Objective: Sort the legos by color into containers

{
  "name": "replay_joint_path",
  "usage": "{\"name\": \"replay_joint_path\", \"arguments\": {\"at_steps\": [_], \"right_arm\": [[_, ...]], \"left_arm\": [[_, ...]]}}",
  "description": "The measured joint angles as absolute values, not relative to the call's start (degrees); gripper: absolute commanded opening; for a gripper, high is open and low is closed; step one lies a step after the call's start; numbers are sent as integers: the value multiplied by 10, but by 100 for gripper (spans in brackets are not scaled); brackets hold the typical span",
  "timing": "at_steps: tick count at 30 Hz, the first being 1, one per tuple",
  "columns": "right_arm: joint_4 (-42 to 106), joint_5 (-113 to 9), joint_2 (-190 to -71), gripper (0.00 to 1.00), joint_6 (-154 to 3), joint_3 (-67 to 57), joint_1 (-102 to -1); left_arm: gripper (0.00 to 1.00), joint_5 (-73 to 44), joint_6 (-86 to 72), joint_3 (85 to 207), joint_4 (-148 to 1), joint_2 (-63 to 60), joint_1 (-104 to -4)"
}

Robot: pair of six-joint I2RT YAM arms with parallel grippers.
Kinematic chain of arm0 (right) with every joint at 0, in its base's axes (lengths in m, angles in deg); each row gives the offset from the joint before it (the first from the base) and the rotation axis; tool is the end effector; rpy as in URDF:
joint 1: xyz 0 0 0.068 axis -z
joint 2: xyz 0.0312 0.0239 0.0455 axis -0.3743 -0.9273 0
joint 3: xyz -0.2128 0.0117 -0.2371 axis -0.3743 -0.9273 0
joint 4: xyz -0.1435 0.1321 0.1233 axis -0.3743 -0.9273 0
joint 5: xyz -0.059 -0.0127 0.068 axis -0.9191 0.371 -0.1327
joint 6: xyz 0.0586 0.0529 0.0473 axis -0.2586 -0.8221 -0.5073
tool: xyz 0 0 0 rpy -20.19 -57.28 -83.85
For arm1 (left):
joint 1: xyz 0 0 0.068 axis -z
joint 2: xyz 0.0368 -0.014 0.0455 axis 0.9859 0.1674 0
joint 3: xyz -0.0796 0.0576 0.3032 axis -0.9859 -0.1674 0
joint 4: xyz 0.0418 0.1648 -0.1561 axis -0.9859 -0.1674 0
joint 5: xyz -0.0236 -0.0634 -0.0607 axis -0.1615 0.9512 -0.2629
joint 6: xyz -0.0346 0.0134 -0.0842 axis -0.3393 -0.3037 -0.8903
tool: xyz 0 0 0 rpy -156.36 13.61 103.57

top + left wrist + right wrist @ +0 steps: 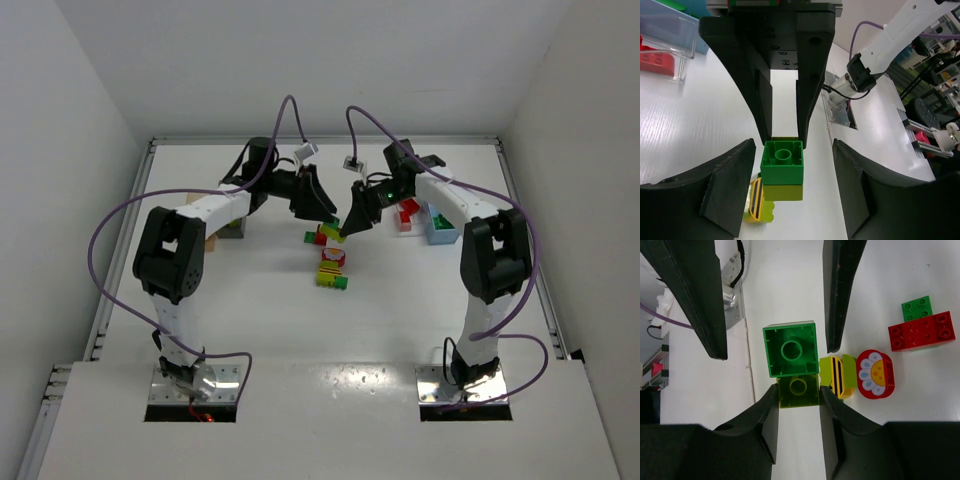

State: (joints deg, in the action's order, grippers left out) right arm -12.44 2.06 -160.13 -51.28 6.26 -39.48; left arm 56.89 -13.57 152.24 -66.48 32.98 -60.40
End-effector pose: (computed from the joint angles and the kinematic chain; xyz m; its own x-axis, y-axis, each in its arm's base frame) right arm 0.3488 0.1859 0.2688 -0.7142 -0.3756 -0.5907 -0.6932 0.2625 0.6713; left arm 0.3678 -0.2201 0.3135 -0.6147 0.1647 -0.7714 0.7685 -0.0953 -0.6327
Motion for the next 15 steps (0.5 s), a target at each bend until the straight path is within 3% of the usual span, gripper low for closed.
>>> {"name": "replay_joint_path", "arguments": {"at_steps": [10, 12, 15], "right_arm": [[-132, 12, -1600, 8, -502, 63, -395], [-132, 11, -1598, 8, -501, 63, -395], [-132, 4, -1596, 8, -501, 63, -395]], "left_arm": [[70, 551, -111, 1523, -706, 354, -604], [65, 548, -105, 1525, -717, 357, -604], [48, 547, -99, 1530, -729, 357, -604]]}}
